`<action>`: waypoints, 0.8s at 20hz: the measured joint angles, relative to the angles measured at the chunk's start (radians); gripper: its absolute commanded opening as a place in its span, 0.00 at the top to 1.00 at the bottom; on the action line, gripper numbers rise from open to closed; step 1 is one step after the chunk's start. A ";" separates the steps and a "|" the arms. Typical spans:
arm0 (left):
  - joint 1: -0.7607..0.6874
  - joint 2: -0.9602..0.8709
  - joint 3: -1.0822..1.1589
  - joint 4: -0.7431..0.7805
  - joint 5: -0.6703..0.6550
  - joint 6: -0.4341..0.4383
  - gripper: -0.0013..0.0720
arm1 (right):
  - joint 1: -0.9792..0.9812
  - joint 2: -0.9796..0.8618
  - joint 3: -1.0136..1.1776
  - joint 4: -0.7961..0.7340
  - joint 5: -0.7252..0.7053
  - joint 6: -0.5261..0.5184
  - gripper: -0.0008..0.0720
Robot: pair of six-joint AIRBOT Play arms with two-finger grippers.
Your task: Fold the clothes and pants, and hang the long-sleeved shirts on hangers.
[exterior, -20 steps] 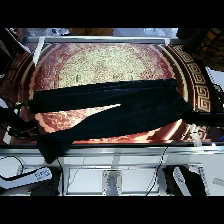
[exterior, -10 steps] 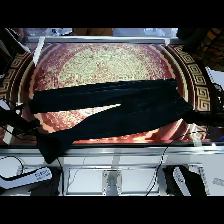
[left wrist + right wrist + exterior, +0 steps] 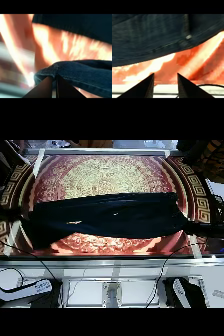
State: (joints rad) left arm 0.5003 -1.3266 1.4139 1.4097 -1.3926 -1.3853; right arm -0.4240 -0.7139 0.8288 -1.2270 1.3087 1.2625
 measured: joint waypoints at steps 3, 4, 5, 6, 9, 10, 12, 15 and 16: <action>-0.043 0.023 0.159 -0.085 -0.012 0.021 0.95 | 0.000 0.000 0.000 0.000 -0.007 0.000 0.53; -0.062 0.036 0.185 -0.084 -0.025 0.029 0.95 | 0.000 0.000 0.000 0.000 -0.008 0.000 0.53; -0.082 0.049 0.206 -0.063 -0.050 0.036 0.95 | 0.000 0.000 0.000 0.000 -0.008 0.000 0.53; -0.097 0.059 0.218 -0.023 -0.082 0.040 0.95 | 0.000 0.000 0.000 0.000 -0.009 0.000 0.53; -0.117 0.084 0.198 0.140 -0.161 0.026 0.95 | 0.000 0.000 0.000 0.000 -0.011 0.000 0.53; -0.118 0.089 0.176 0.182 -0.178 0.021 0.95 | 0.000 0.000 0.000 -0.002 -0.011 0.000 0.53; -0.112 0.095 0.104 0.253 -0.216 0.012 0.95 | 0.000 0.000 0.000 -0.015 -0.016 0.000 0.53; -0.089 0.098 -0.042 0.307 -0.249 0.007 0.95 | 0.000 -0.003 0.000 -0.073 -0.065 0.000 0.53; -0.078 0.099 -0.102 0.317 -0.250 0.006 0.95 | 0.000 -0.009 0.000 -0.096 -0.098 -0.008 0.52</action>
State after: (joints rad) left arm 0.4225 -1.2278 1.3121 1.7271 -1.6424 -1.3792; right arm -0.4240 -0.7227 0.8288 -1.3228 1.2106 1.2549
